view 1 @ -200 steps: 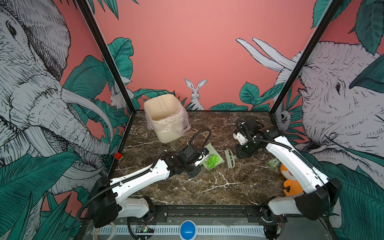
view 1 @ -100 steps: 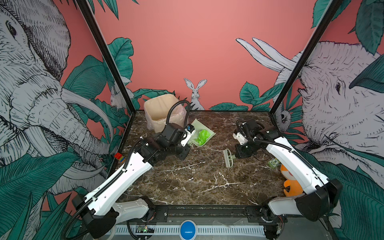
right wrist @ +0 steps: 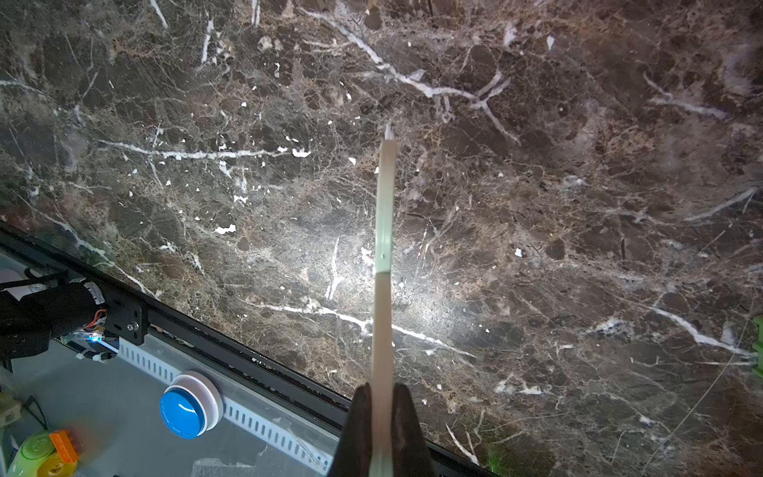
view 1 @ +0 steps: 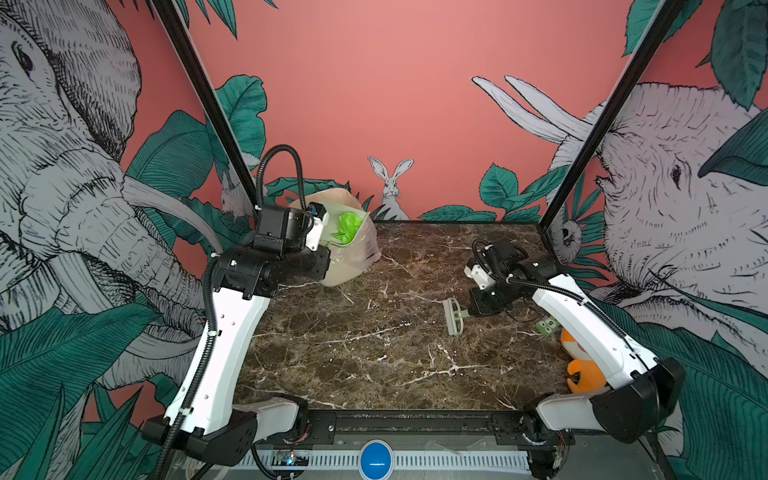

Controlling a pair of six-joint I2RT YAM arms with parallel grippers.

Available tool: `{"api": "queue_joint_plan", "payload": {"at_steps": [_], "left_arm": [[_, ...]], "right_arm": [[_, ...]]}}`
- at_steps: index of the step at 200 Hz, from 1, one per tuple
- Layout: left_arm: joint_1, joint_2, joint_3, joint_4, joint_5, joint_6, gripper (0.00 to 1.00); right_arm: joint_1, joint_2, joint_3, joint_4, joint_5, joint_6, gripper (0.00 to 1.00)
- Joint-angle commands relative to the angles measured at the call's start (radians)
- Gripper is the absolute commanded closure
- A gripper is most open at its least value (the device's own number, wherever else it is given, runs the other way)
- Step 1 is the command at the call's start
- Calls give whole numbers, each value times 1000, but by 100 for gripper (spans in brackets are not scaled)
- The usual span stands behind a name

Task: Sweep away the paper scraps from the table
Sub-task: 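Lift the dustpan with the green scrap to the bin with the left gripper, then tip the dustpan into the cream bin with the left gripper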

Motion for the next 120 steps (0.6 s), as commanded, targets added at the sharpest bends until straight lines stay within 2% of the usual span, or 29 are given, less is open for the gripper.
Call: {"api": "queue_joint_plan", "payload": {"at_steps": [1,25,53,90,120], "left_arm": [[97,19,27,4,64,20,78],[169,52,42,18,77,14,78],[196,118,103,-9,17,56,78],[204,236,236,-89,-127,154,78],[204,316,284,-129,-232,193,78]], "right_arm": [[-3,-35,-10,6,-14,-5,100],[-4,-47,-23,10,-21,-7,100],[-5,-51,-41,17,-32,-9,100],[-4,-57,-41,20,-43,-9,100],[-5,-53,-71,23,-43,-10,100]]}}
